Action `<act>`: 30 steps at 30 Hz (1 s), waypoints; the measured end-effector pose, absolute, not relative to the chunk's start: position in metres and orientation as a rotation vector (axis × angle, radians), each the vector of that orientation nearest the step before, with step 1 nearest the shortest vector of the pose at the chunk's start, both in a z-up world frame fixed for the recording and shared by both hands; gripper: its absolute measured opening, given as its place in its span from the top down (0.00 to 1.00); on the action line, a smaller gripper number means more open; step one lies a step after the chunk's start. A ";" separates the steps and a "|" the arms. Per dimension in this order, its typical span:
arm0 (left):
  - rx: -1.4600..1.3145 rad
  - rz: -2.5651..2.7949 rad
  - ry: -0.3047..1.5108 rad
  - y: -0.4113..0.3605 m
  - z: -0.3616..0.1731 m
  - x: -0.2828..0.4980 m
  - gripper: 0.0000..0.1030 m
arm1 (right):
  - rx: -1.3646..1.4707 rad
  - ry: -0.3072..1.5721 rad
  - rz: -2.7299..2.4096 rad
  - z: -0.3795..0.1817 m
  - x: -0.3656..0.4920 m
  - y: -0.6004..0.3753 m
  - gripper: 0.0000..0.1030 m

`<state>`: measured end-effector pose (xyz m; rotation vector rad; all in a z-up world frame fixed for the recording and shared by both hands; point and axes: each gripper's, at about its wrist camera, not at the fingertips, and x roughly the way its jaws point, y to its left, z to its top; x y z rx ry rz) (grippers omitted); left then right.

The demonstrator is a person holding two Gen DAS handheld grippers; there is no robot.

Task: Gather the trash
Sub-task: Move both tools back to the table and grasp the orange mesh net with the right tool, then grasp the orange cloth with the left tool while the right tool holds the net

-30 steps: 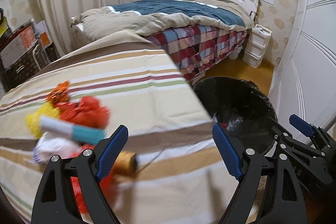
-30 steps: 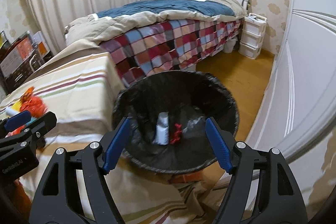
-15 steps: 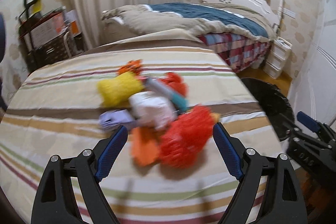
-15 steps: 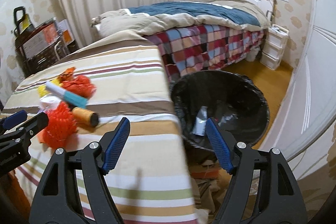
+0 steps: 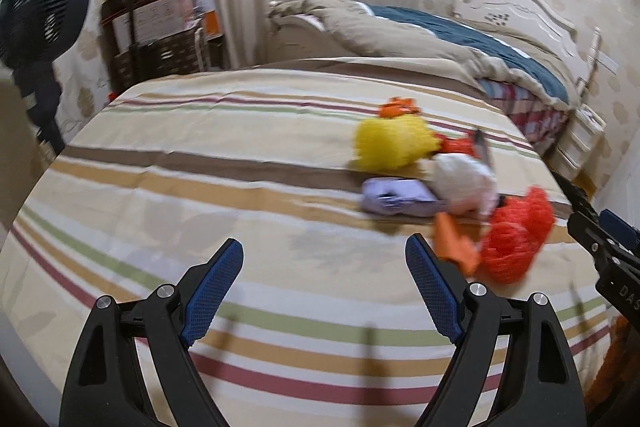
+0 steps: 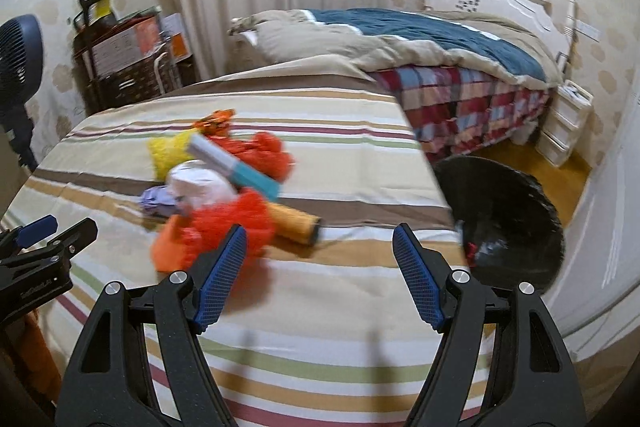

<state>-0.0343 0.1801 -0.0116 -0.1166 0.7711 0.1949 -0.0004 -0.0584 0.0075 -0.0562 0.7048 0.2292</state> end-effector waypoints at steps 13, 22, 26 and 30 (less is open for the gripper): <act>-0.185 0.255 0.786 0.227 -0.024 -0.047 0.19 | -0.089 0.763 0.294 -0.013 0.010 0.000 0.29; -0.186 0.236 0.788 0.221 -0.023 -0.043 0.19 | -0.029 0.809 0.324 -0.024 0.015 -0.001 0.46; -0.172 0.212 0.797 0.208 -0.024 -0.040 0.19 | -0.024 0.788 0.335 -0.019 0.012 -0.004 0.51; -0.162 0.177 0.808 0.191 -0.025 -0.034 0.19 | -0.024 0.760 0.336 -0.011 0.007 -0.012 0.52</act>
